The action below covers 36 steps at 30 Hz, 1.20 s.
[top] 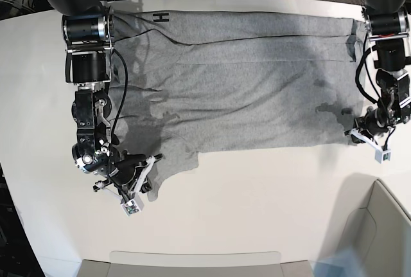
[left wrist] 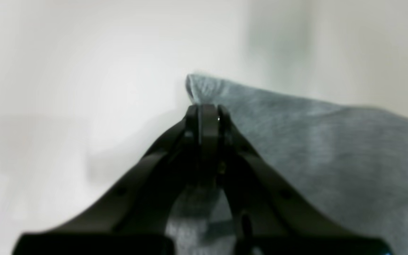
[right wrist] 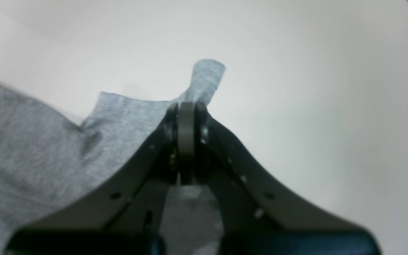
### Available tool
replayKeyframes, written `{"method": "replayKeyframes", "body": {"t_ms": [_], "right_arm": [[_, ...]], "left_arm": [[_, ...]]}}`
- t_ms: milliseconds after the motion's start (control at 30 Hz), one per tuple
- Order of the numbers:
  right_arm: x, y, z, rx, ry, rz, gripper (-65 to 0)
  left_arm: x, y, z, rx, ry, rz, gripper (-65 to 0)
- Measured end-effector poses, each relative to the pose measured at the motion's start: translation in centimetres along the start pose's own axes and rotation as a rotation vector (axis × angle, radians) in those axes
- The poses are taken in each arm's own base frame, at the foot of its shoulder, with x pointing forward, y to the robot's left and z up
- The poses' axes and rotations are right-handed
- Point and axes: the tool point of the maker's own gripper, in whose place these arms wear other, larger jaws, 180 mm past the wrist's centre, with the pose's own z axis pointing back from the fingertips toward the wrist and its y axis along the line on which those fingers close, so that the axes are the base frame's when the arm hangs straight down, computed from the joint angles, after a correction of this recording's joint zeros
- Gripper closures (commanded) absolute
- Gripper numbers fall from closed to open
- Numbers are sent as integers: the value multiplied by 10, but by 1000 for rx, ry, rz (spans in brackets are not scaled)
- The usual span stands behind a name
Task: Fold the T-shirt properly
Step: 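Move the left gripper to the hem corner and grasp it, then lift both hem corners and fold the shirt lengthwise over itself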
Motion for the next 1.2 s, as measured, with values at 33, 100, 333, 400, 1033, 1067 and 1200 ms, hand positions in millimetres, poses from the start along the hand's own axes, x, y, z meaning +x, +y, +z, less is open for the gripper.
{"method": "replayKeyframes", "body": {"t_ms": [33,100,333,400,1033,1067,1200], "right_arm": [[2,0,5,-6,0,12,0],[7,1,14,-18,-11,32,0],[-11,21,39,-28,8,70,0],[-17,21,47,-38,11,55,0],[-71,16,110,-143,31,-10,0],[-72,17,112,-145,29,-9,0],[-80,27,118,-134,34,-9,0]], "left_arm": [[10,-1,6,0,-24,-21,0],[23,-5,16,-11,-54,-57,0],[-8,12,34,6,-17,12,0],[-13,20,40,27,-5,19,0],[-55,32,84,60,17,-59,0],[-57,34,87,70,33,-63,0],[-61,28,95,65,39,-104,0]]}}
